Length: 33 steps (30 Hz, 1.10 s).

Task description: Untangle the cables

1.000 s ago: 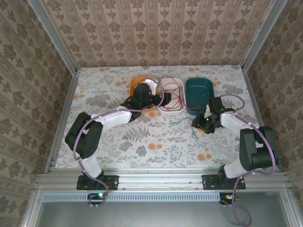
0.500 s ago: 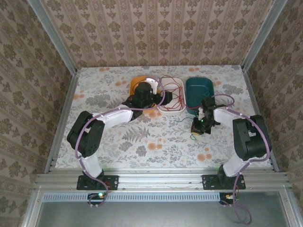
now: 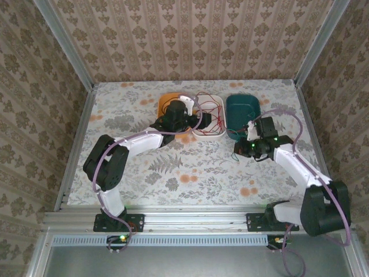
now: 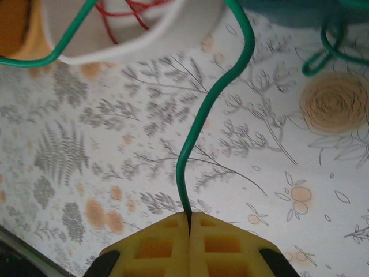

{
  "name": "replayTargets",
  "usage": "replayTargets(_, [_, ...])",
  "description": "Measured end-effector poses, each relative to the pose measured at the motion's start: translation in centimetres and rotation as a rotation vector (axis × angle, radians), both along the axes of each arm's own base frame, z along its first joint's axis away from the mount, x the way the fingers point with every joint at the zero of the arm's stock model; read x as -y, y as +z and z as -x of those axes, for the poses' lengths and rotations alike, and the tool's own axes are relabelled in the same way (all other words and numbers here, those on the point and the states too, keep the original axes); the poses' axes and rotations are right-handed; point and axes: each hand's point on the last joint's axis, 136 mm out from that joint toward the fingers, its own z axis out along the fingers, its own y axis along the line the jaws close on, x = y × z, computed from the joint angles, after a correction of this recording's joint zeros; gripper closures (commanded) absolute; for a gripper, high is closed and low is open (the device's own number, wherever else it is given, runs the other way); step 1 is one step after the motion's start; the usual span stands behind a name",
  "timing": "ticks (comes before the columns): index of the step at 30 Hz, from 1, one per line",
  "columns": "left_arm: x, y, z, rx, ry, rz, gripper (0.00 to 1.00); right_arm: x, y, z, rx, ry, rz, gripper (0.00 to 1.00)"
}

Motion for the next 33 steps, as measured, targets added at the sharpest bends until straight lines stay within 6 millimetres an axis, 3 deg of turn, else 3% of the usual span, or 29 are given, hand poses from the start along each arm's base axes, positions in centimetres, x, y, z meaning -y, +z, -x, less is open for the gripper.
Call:
replayTargets(4, [0.0,0.0,0.0,-0.001,-0.001,-0.001,0.13,0.5,2.3,-1.1,0.101,-0.046,-0.019,1.0])
replayTargets(7, [0.0,0.0,0.0,-0.003,-0.002,-0.002,0.13,1.3,2.8,-2.8,0.128,-0.119,-0.004,1.0])
replayTargets(16, [0.2,-1.3,0.9,-0.029,-0.01,-0.056,0.13,3.7,1.7,-12.9,0.068,-0.347,0.052,0.98])
replayTargets(17, [0.2,-1.6,1.1,-0.033,-0.011,-0.066,0.13,4.0,1.9,-13.8,0.072,-0.366,0.056,0.94])
replayTargets(19, [0.1,-2.1,1.5,-0.04,-0.013,-0.083,0.13,4.4,2.4,-15.1,0.087,-0.394,0.055,0.67])
replayTargets(21, [-0.2,-2.5,2.0,-0.047,-0.011,-0.094,0.13,4.9,3.4,-16.0,0.111,-0.421,0.055,0.58])
replayTargets(24, [-0.5,-3.0,2.4,-0.056,-0.009,-0.107,0.13,5.7,4.5,-16.6,0.138,-0.456,0.059,0.53])
replayTargets(27, [-0.5,-3.2,2.5,-0.058,-0.007,-0.111,0.13,6.4,4.3,-16.1,0.131,-0.488,0.072,0.52])
replayTargets(30, [-0.6,-3.2,2.4,-0.057,-0.006,-0.111,0.12,7.0,2.9,-14.0,0.097,-0.516,0.089,0.52])
replayTargets(33, [-0.6,-3.2,2.4,-0.057,-0.006,-0.11,0.12,7.8,0.6,-10.5,0.032,-0.556,0.116,0.51])
